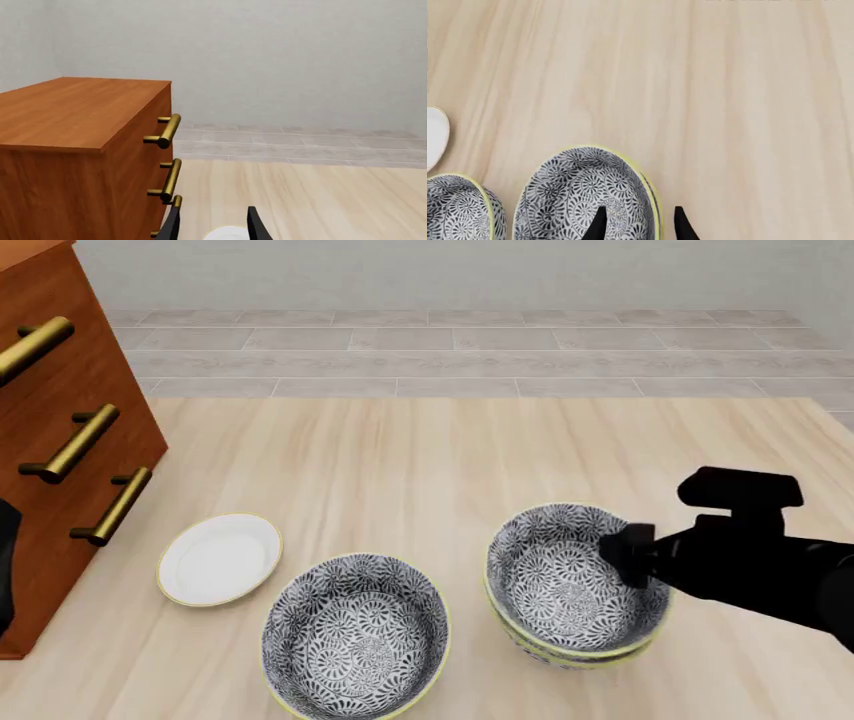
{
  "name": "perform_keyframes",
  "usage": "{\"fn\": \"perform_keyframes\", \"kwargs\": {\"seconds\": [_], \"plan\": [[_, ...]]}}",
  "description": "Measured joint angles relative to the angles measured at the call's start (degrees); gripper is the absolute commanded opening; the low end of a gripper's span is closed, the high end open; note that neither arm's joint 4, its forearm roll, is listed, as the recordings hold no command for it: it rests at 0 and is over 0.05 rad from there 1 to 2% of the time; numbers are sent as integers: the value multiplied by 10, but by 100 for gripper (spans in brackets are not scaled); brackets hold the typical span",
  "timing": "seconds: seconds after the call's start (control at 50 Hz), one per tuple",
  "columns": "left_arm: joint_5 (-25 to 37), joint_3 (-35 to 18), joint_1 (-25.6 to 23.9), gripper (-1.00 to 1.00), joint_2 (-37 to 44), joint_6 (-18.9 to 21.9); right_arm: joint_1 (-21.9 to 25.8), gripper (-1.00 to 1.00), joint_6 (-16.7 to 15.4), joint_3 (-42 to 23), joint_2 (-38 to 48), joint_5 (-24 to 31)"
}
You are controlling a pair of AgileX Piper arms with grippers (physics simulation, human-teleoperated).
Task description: Stack the bowl at the front on the bowl in the middle.
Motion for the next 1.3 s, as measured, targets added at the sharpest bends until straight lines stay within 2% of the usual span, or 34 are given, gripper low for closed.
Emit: {"fn": "perform_keyframes", "kwargs": {"seconds": [0.36, 0.66, 1.3], "plan": [[-4, -2, 0, 100, 0, 0, -1, 100, -9, -8, -17, 14], [-3, -4, -2, 100, 0, -2, -16, 100, -40, -57, -100, 86], [4, -26, -2, 100, 0, -2, -37, 100, -71, -189, -239, 227]]}}
